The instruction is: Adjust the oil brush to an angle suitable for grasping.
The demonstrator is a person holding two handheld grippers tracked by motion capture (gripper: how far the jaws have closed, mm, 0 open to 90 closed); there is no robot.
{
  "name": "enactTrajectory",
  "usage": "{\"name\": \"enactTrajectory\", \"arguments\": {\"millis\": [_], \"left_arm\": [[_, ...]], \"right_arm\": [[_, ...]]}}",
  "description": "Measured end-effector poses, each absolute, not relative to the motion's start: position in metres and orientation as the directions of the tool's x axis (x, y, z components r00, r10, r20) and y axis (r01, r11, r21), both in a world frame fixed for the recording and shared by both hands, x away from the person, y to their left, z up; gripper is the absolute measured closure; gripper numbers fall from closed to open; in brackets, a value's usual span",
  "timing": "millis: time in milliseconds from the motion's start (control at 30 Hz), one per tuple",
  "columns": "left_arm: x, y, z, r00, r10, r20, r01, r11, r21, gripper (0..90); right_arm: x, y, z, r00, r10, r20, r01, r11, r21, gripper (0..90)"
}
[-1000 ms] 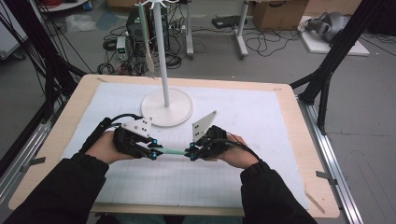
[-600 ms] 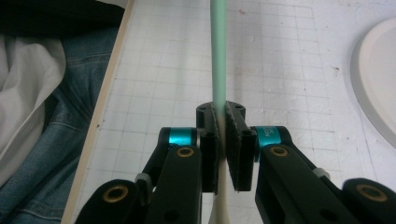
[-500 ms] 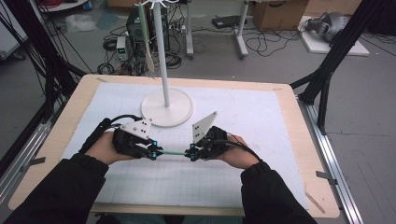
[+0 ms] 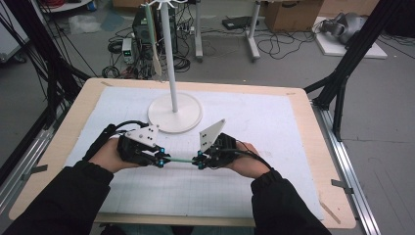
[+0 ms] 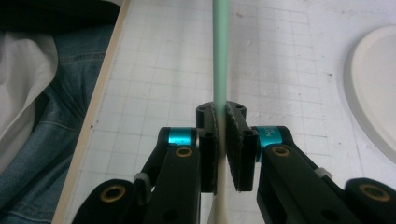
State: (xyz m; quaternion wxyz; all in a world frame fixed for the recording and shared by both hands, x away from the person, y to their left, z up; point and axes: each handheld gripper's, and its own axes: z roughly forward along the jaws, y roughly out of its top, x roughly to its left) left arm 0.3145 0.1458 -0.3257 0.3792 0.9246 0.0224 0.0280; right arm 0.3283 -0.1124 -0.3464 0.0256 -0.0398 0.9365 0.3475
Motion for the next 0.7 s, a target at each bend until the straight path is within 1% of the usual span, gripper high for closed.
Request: {"name": "enactTrajectory", "arguments": {"millis": [100, 133, 167, 267, 400, 467, 600, 700], "left_arm": [[0.316, 0.147, -0.324, 0.997, 0.073, 0.023, 0.034, -0.696, 0.717, 82.0], [0.317, 0.148, -0.323, 0.996, 0.088, 0.030, 0.039, -0.692, 0.721, 75.1], [0.318, 0.148, -0.322, 0.995, 0.102, 0.017, 0.057, -0.681, 0.730, 66.7], [0.319, 0.152, -0.321, 0.993, 0.120, 0.007, 0.075, -0.661, 0.747, 63.2], [0.320, 0.156, -0.322, 0.991, 0.136, -0.015, 0.097, -0.624, 0.775, 61.9], [0.320, 0.157, -0.324, 0.990, 0.139, -0.021, 0.103, -0.614, 0.783, 62.4], [0.321, 0.158, -0.321, 0.991, 0.131, -0.022, 0.096, -0.594, 0.799, 67.6], [0.320, 0.158, -0.320, 0.994, 0.110, -0.017, 0.080, -0.597, 0.798, 78.3]], "right_arm": [[0.329, -0.113, -0.347, -0.995, -0.056, -0.079, -0.094, 0.749, 0.656, 84.8], [0.329, -0.114, -0.347, -0.996, -0.052, -0.074, -0.088, 0.745, 0.662, 84.9], [0.329, -0.114, -0.347, -0.996, -0.051, -0.069, -0.084, 0.737, 0.670, 85.0], [0.329, -0.116, -0.349, -0.996, -0.038, -0.079, -0.083, 0.705, 0.704, 85.0], [0.330, -0.119, -0.350, -0.997, -0.016, -0.081, -0.072, 0.663, 0.745, 85.0], [0.331, -0.119, -0.350, -0.997, -0.012, -0.081, -0.069, 0.650, 0.757, 85.0], [0.330, -0.119, -0.350, -0.997, -0.012, -0.075, -0.065, 0.639, 0.767, 84.9], [0.331, -0.118, -0.350, -0.998, -0.009, -0.070, -0.060, 0.633, 0.772, 84.9]]}}
